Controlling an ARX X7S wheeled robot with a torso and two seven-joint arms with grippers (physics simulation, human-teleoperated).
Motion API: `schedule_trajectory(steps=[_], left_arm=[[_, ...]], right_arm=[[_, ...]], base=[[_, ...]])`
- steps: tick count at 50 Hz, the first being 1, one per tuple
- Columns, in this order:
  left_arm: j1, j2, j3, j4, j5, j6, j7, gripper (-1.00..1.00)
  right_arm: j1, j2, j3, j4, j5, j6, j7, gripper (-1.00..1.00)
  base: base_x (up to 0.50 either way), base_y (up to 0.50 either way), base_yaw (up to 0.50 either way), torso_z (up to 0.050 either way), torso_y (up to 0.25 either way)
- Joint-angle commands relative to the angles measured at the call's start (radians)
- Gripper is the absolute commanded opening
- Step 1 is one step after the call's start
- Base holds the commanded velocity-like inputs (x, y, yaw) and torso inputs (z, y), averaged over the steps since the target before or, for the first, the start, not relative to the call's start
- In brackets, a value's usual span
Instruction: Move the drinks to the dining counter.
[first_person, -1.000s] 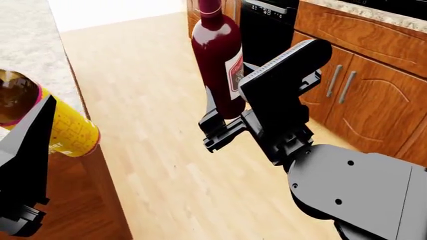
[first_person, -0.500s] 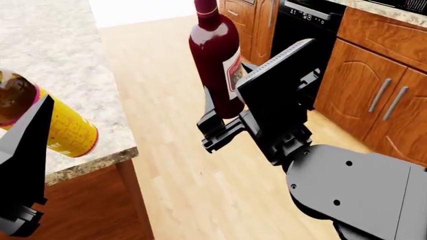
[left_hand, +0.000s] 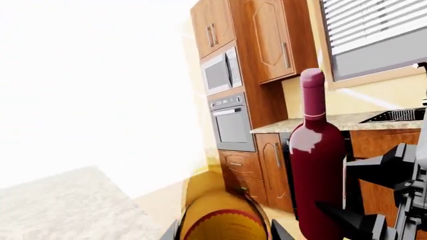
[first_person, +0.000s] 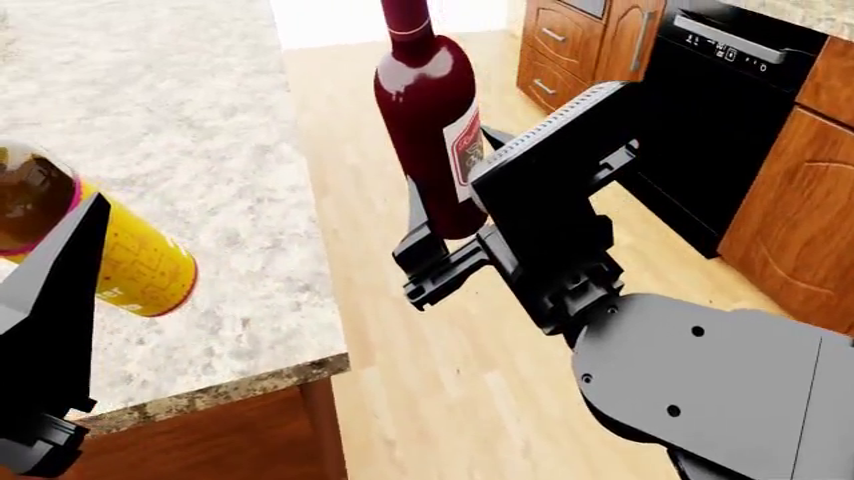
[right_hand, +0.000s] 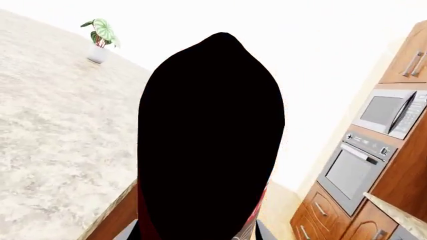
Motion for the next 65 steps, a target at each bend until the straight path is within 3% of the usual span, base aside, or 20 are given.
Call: schedule_trajectory(steps=[1,25,35,54,65], left_arm=[[-0.016,-0.008,-0.007,-0.007,-0.003,0.009,-0.017,-1.0],[-0.019,-0.022,-0.027,-0.008,-0.029,0.014,-0.036,-1.0],[-0.029,-0.02,-0.005,-0.007,-0.023,0.017,-0.039,-1.0],[-0.048,-0.022,0.023,-0.012,-0.013,0.018,-0.04,-1.0],[-0.04,-0.004,0.007,-0.01,-0.01,-0.002,-0.031,-1.0]], right_arm=[[0.009,0.003,0.001,-0.01,-0.027,0.012,-0.002,-1.0],[0.034,0.006,-0.012,-0.019,-0.036,0.056,0.044,-1.0],[0.01,0.005,0.035,-0.011,0.019,0.043,0.057,-1.0],[0.02,0.012,0.002,-0.008,-0.017,0.027,0.034,-1.0],[0.024,0.016,-0.016,-0.014,-0.027,0.032,0.033,-1.0]], base=[[0.1,0.31,0.5,0.0,0.0],[0.08,0.37,0.47,0.0,0.002],[-0.21,0.42,0.0,0.0,0.002],[0.0,0.0,0.0,0.001,0.001],[-0.37,-0.35,0.0,0.001,0.001]])
